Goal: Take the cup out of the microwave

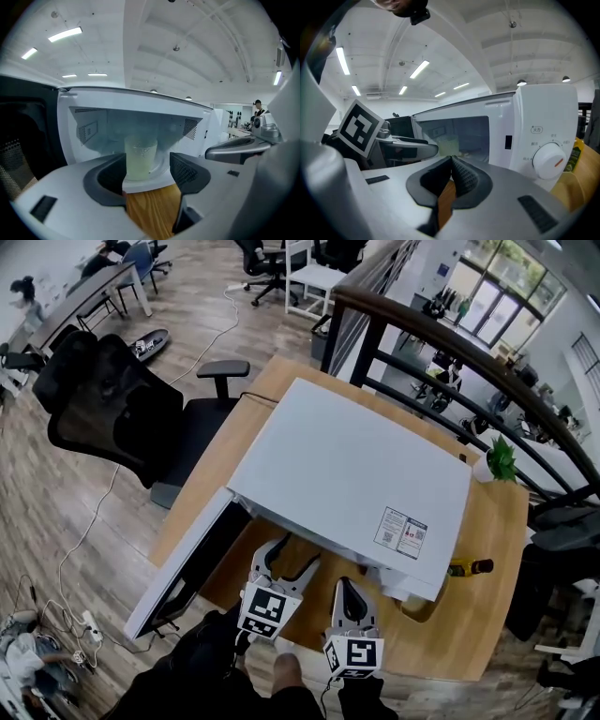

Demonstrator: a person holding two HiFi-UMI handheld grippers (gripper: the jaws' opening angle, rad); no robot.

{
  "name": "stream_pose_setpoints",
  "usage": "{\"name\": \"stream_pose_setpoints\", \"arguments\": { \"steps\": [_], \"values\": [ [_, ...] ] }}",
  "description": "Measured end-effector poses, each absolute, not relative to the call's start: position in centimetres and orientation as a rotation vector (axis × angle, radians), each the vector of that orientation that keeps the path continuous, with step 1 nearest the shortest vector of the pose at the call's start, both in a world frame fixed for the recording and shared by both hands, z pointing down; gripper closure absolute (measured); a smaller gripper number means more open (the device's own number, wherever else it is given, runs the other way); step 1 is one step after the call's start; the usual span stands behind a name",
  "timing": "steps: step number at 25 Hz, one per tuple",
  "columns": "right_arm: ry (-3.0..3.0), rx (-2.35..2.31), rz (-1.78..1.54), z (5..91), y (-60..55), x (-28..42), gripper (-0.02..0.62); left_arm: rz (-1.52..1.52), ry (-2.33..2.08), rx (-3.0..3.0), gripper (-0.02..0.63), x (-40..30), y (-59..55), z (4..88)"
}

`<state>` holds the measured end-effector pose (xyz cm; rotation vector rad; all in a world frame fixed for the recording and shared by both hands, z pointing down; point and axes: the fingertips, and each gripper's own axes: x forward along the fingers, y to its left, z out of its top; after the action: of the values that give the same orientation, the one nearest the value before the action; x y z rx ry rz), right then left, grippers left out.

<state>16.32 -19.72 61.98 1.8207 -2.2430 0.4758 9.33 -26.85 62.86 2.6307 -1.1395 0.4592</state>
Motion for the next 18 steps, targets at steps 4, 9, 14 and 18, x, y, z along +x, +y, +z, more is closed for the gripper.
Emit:
{"name": "stream_pose_setpoints", "arguments": {
  "steps": [4, 9, 14, 18],
  "values": [
    [-2.245, 1.820, 0.485, 62.2, -19.8, 16.7, 0.580, 0.455, -1.153, 2.624, 0.310, 10.0, -28.1, 63.2],
    [-2.244, 1.827, 0.490, 62.4, -19.8, 17.6, 0.580, 0.486, -1.164, 2.639, 0.298, 11.3, -29.5, 63.8],
    [-2.242, 1.830, 0.498, 62.7, -20.0, 18.2, 0.580, 0.521, -1.176, 2.622, 0.290, 11.9, -30.7, 64.8],
    [-2.232, 1.828, 0.506, 62.8, -20.3, 18.7, 0.580, 0.535, -1.190, 2.592, 0.290, 12.2, -31.5, 66.0]
  ]
}}
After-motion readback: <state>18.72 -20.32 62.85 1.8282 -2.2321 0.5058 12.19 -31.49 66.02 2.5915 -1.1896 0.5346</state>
